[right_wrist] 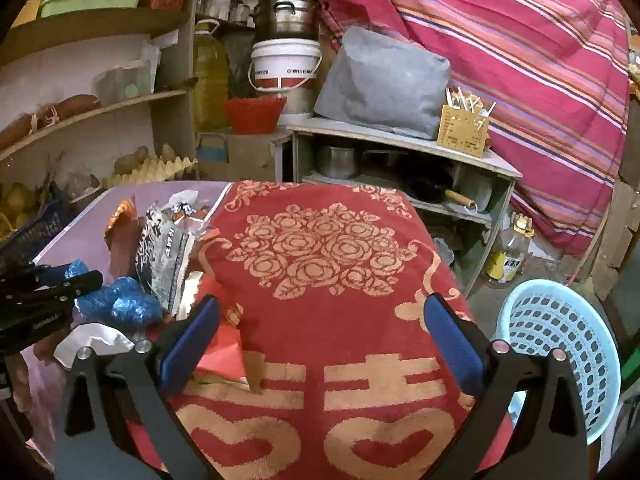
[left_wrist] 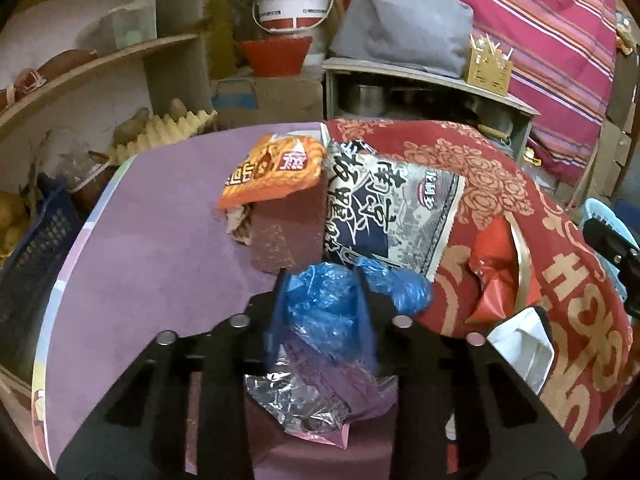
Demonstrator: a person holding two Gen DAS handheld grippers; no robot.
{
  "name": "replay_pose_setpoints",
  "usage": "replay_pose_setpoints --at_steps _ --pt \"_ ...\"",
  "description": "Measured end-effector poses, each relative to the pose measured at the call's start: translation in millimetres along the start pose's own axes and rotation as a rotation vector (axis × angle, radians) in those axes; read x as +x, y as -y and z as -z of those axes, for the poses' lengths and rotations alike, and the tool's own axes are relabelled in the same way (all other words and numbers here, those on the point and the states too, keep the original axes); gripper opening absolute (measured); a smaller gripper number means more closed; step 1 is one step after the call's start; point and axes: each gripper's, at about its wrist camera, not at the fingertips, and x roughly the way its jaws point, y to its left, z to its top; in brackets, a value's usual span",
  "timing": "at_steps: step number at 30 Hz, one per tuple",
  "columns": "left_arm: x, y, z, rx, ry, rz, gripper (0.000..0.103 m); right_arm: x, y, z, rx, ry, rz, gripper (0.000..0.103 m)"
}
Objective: Collect trash
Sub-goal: 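Reach the left tool to the blue plastic bag and close on it, then grasp the red paper wrapper with the right tool while the left tool holds the blue bag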
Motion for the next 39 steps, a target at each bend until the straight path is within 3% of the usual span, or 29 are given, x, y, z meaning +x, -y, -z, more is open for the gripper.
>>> replay_pose_setpoints --at_steps 4,11,18,24,26,29,34,39 --pt "-10 -1 1 0.009 0.038 -0.041 0.015 5 -5 4 0.004 -0.024 -0.016 0.099" --pt "-52 -23 -4 -0.089 0.15 -0.071 0.014 7 -26 -1 -0.014 -0.024 -0.057 0.099" --pt "-59 -34 -12 -0.118 0.17 -0.124 0.014 29 -47 -6 -0.01 -0.1 -0.077 0.098" --pt "-52 -31 -13 -0.113 0.151 -0.136 0.014 47 -57 -7 -0.03 -0.167 -0.09 0.065" --pt "-53 -27 -14 -0.106 0.153 -0.136 0.014 49 -57 -7 -0.037 -0.181 -0.09 0.043" --pt "-54 -23 -17 -0.1 0.161 -0.14 0.014 50 -55 -7 -0.035 -0.191 -0.104 0.023" --pt "-56 -19 -16 -0.105 0.166 -0.146 0.014 39 -44 -10 -0.018 -0.15 -0.123 0.011" --pt "-64 -12 -20 -0.115 0.185 -0.129 0.014 9 -28 -19 -0.028 -0.053 -0.12 0.01"
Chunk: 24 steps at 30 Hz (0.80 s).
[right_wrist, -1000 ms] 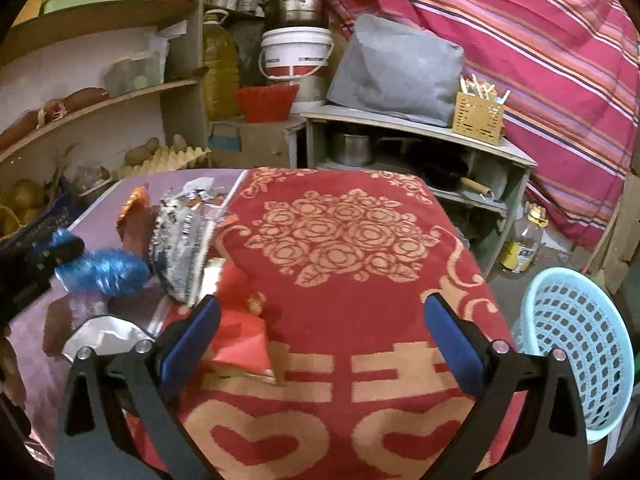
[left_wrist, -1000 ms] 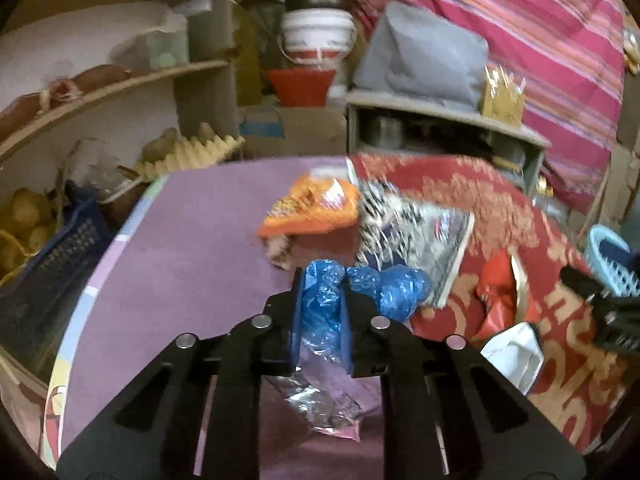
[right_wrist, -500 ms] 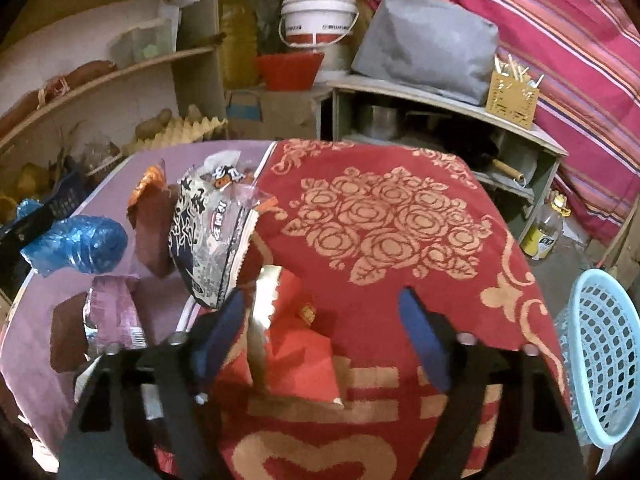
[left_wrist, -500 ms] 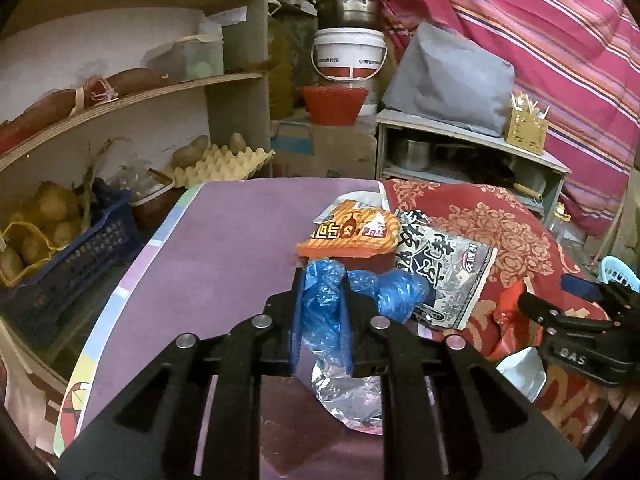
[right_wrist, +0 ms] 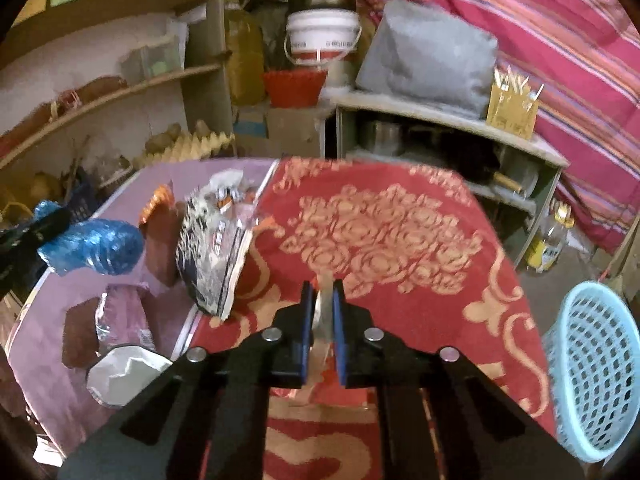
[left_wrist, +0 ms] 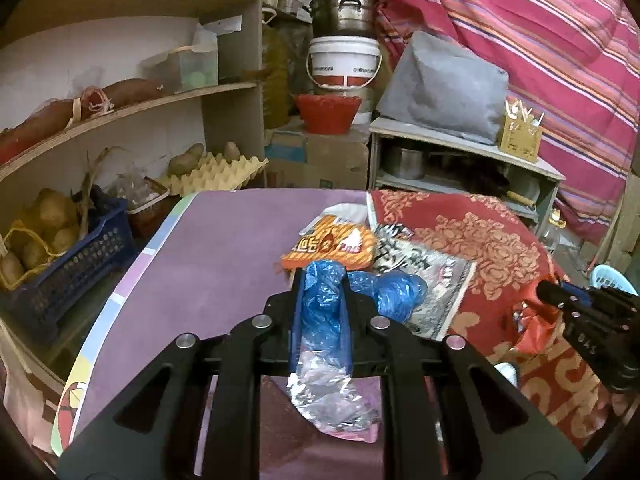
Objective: Collect trash
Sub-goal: 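Grasp the red paper wrapper with the right tool while the left tool holds the blue bag, then carry both items over the light-blue basket and open both tools to drop them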
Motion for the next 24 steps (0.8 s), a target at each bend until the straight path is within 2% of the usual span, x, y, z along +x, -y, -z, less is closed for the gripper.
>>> replay_pose_setpoints --at_steps 6,10,15,24 --pt "-22 28 -10 0.013 0.05 0.055 0.014 -45 33 -6 0.018 0.106 0.031 0.01" --pt "-29 58 -11 0.035 0.065 0.098 0.014 -78 71 -6 0.05 0.163 0.081 0.01" --pt "-31 110 -8 0.084 0.067 0.173 0.014 -107 126 5 0.102 0.188 0.156 0.01" --pt "-31 223 5 0.18 0.056 0.333 0.014 -143 222 42 0.2 0.177 0.299 0.01"
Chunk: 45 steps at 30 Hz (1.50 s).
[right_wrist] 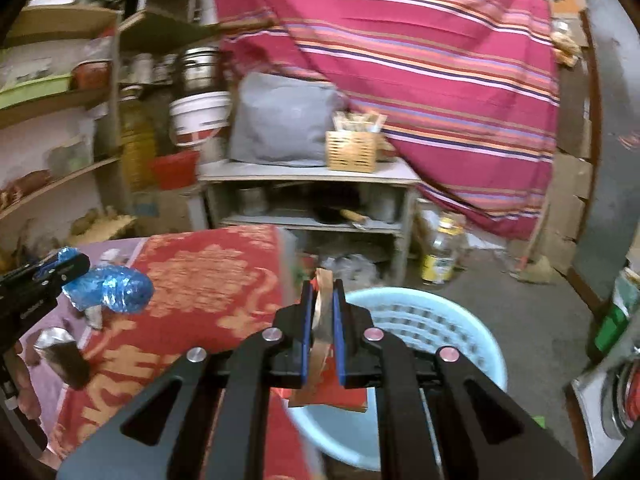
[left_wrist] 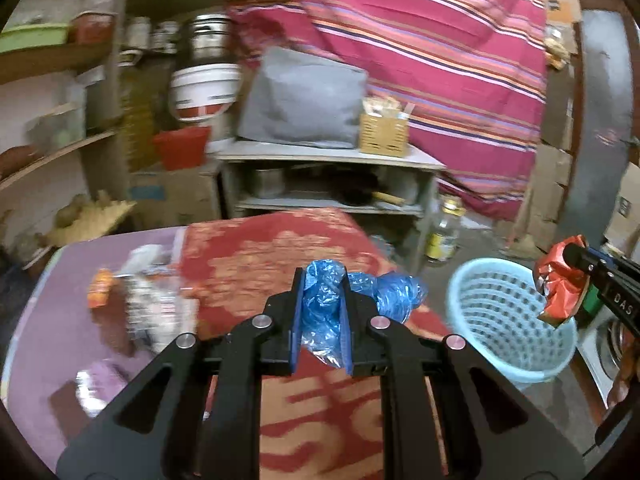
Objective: Collect trash
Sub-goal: 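Carry both items over the light-blue basket and open both tools to drop them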
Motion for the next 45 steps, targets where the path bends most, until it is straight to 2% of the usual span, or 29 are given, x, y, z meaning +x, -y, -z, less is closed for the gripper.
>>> replay_pose_setpoints --at_steps 5,11,21,23,25,28,31,36,40,42,43,44,45 --pt "20 54 3 0.04 -0.018 0.075 0.014 6 46 11 0.038 -0.022 0.068 0.01" --pt "53 106 9 0.057 -0.069 0.165 0.014 15 82 17 0.067 -0.029 0.113 0.01" --pt "99 156 23 0.078 -0.136 0.204 0.018 32 110 27 0.114 -0.056 0.106 0.01" --pt "103 160 24 0.081 -0.138 0.201 0.028 35 112 30 0.116 -0.063 0.099 0.01" --pt "102 160 24 0.074 -0.13 0.193 0.047 37 112 31 0.113 -0.067 0.097 0.01" --pt "99 159 22 0.066 -0.114 0.186 0.058 42 111 33 0.12 -0.076 0.09 0.01" --pt "92 152 18 0.046 -0.083 0.157 0.08 46 110 33 0.127 -0.084 0.08 0.01" --pt "78 127 11 -0.01 -0.038 0.114 0.091 56 98 33 0.118 -0.094 0.063 0.01" --pt "70 110 8 -0.033 -0.02 0.084 0.094 71 93 33 0.125 -0.126 0.068 0.014" --pt "66 101 7 -0.039 -0.015 0.068 0.094 74 91 33 0.133 -0.135 0.082 0.024" --pt "64 98 7 -0.042 -0.013 0.062 0.095 75 91 33 0.135 -0.135 0.088 0.043" --pt "62 95 7 -0.044 -0.012 0.059 0.095 74 89 33 0.136 -0.131 0.095 0.054" --pt "60 91 6 -0.048 -0.011 0.054 0.095 73 88 33 0.134 -0.129 0.098 0.055"
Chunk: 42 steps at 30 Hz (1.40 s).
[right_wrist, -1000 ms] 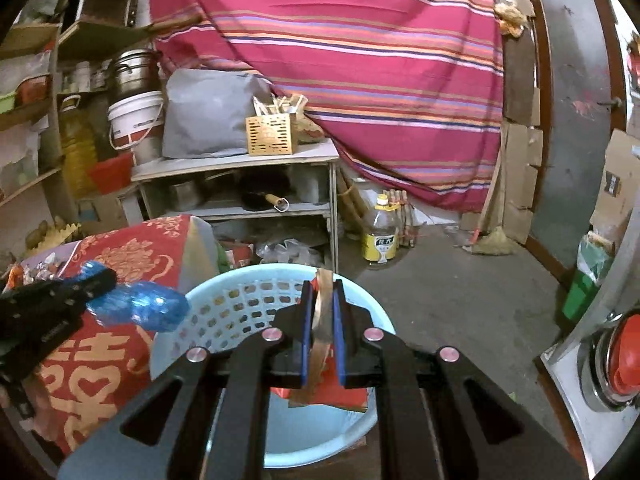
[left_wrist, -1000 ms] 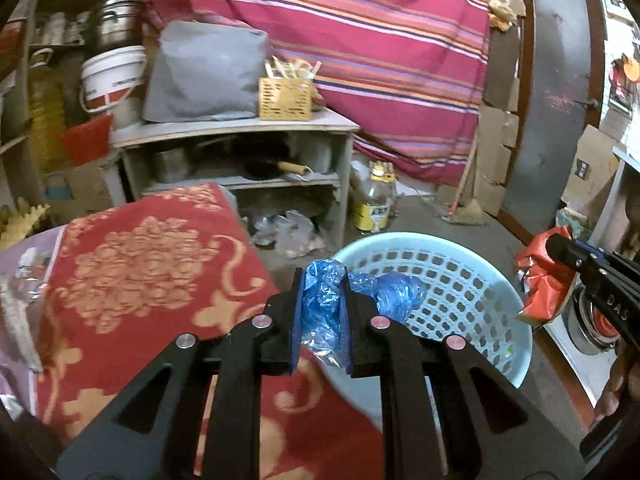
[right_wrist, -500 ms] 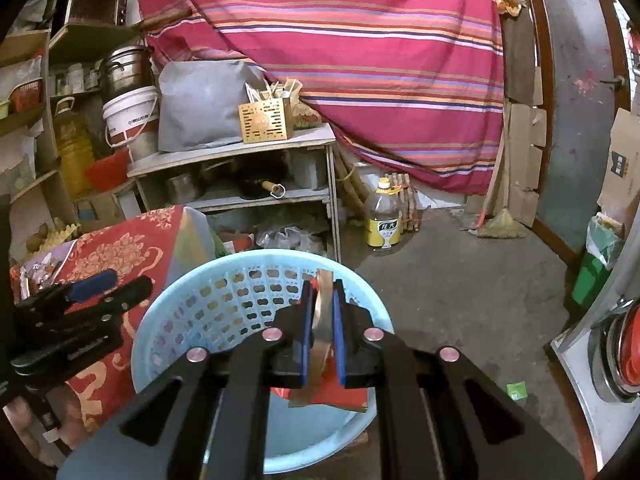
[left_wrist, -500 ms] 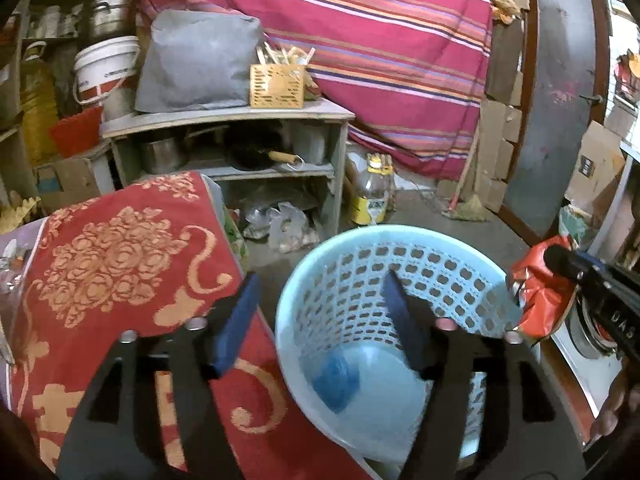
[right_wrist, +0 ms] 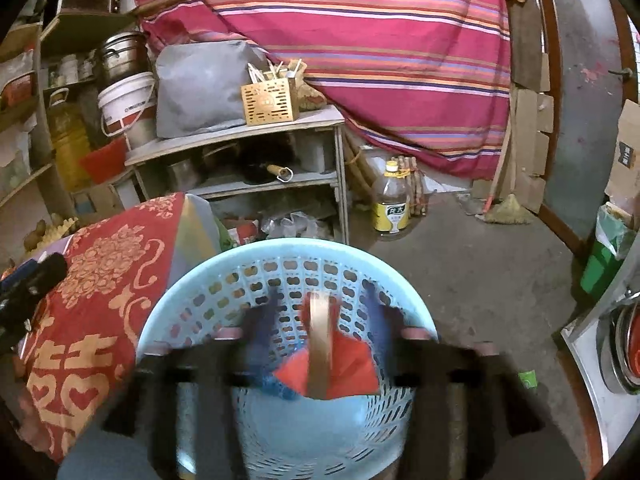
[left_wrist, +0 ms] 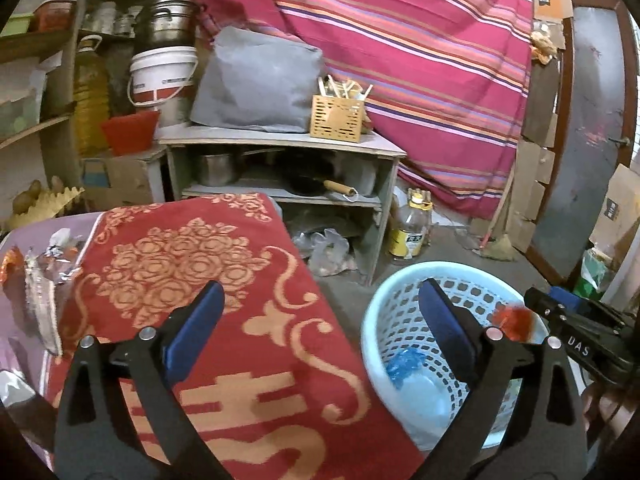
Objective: Collect trash
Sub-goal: 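Carry both items over the light-blue basket and open both tools to drop them, then grasp the silver foil wrapper with the left tool while the right tool returns to the table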
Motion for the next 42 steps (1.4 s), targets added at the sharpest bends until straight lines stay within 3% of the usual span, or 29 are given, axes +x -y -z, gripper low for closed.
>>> replay_pose_setpoints --at_steps 3,8,11,27,42 --pt "-9 -11 -1 -0.011 0.01 -0.016 0.095 -5 -4 1 -0.009 0.004 0.01 0.056" --pt "-28 -32 -5 -0.016 0.031 -0.049 0.097 -27 -15 -3 -0.033 0.06 0.004 0.073" --pt "-44 -46 -7 -0.014 0.046 -0.072 0.097 -42 -27 -3 -0.052 0.088 -0.012 0.078" --pt "-118 -138 -9 -0.021 0.101 -0.229 0.097 -79 -100 3 -0.125 0.112 -0.108 0.079" --pt "-167 -225 14 -0.031 0.098 -0.381 0.097 -92 -174 22 -0.191 0.119 -0.161 0.079"
